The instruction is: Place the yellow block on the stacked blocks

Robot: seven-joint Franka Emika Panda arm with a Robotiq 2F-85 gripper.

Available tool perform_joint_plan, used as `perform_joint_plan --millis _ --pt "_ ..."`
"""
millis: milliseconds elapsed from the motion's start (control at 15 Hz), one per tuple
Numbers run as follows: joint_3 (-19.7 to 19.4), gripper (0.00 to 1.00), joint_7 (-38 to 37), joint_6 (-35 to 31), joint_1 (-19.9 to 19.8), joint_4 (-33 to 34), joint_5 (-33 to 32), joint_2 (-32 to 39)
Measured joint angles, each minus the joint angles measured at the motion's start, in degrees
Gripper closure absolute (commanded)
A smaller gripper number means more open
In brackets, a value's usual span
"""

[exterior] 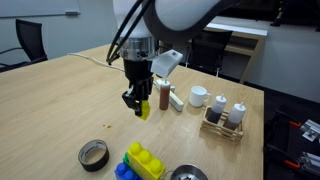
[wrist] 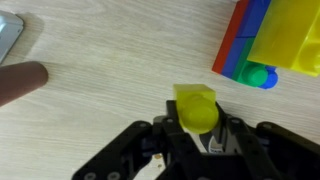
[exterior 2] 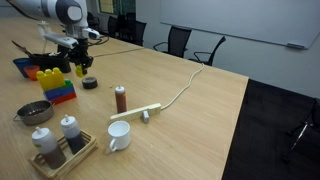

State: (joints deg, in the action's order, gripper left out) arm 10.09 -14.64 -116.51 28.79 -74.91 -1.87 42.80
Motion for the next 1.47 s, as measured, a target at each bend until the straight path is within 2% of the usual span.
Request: perform_joint_plan --millis 200,400,600,867,1067,1467 --pt "0.00 0.90 1.56 0.46 0.56 5.88 -0.84 4.06" --pt "-0.02 0.90 1.30 6.52 2.05 13.39 -0.86 8.51" --pt "-0.13 0.90 -1.22 12.05 3.94 21.10 -0.86 13.19" --pt "-0.34 0.90 -5.25 13.24 5.45 29.93 -0.85 19.57" --pt "-1.13 0.90 -8.18 13.95 6.29 34.01 -0.71 22.28" --pt "-1.86 0.90 -13.27 21.47 8.35 40.17 -0.26 24.45"
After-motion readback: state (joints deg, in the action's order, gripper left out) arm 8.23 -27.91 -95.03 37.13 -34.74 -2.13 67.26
